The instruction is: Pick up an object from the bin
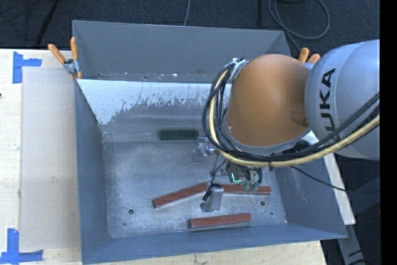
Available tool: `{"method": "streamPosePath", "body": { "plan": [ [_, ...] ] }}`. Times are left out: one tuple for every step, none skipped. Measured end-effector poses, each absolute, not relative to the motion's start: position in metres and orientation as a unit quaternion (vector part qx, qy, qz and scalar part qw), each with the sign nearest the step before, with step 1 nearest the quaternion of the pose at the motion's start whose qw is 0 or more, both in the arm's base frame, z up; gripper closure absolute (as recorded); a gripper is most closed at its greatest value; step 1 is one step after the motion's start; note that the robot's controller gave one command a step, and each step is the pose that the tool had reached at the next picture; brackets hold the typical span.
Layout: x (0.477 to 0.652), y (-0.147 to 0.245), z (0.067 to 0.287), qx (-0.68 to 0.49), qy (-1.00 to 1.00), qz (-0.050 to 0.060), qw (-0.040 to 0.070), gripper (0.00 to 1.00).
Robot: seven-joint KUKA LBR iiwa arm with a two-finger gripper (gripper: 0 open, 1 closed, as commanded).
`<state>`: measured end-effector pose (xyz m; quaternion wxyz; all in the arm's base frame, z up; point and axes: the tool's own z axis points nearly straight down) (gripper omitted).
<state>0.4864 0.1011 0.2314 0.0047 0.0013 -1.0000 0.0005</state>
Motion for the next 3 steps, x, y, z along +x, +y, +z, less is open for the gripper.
{"method": "streamPosePath", "body": {
  "plan": [
    [0.499, 0.131, 0.067, 0.070, -0.998, 0.001, 0.005, 0.00],
    [0.501, 0.130, 0.071, 0.068, -0.998, 0.000, 0.002, 1.00],
    [0.501, 0.138, 0.226, 0.131, -0.991, -0.001, -0.004, 1.00]
  ]
}}
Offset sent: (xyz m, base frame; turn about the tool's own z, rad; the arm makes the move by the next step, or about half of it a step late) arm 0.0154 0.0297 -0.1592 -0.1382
